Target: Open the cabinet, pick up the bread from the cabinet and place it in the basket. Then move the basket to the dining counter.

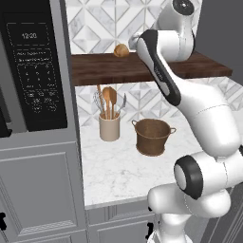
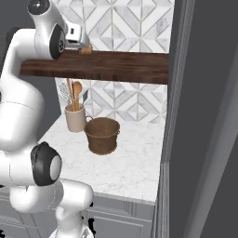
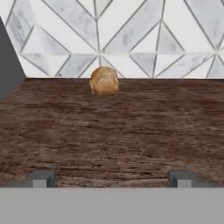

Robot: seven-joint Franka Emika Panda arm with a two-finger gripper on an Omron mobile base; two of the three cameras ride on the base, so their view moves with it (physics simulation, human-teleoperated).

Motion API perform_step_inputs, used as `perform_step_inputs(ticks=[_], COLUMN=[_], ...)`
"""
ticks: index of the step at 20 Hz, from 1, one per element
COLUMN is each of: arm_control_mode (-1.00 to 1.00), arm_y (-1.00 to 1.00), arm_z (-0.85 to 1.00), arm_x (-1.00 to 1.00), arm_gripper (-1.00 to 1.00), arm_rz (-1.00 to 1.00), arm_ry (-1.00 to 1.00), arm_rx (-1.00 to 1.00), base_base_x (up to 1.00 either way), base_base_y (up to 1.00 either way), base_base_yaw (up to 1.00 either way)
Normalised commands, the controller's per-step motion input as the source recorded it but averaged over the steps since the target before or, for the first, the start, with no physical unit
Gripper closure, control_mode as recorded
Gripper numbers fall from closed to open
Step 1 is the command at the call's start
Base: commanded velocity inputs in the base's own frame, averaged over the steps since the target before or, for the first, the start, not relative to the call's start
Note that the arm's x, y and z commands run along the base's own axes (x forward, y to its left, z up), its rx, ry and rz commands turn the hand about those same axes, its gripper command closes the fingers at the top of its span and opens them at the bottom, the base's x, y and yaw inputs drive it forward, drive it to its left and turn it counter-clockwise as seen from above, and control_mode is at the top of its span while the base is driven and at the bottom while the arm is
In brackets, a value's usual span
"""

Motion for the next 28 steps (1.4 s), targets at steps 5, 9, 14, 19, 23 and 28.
perform_step_inputs(ticks=[5, 9, 14, 19, 23, 28], arm_control_mode=[-1.00, -1.00, -1.00, -1.00, -1.00, -1.00], arm_y=[0.21, 0.16, 0.08, 0.01, 0.00, 0.05], arm_z=[-0.04, -0.13, -0.18, -0.05, -0.04, -0.03], arm_x=[0.50, 0.45, 0.49, 0.50, 0.47, 0.37], arm_gripper=[-1.00, -1.00, -1.00, -1.00, -1.00, -1.00], arm_rz=[0.00, 0.00, 0.00, 0.00, 0.00, 0.00], arm_ry=[0.00, 0.02, 0.02, 0.00, 0.00, 0.00], arm_rx=[0.00, 0.00, 0.00, 0.00, 0.00, 0.00], base_base_x=[0.00, 0.00, 0.00, 0.00, 0.00, 0.00], base_base_y=[0.00, 0.00, 0.00, 0.00, 0.00, 0.00], base_base_yaw=[0.00, 0.00, 0.00, 0.00, 0.00, 0.00])
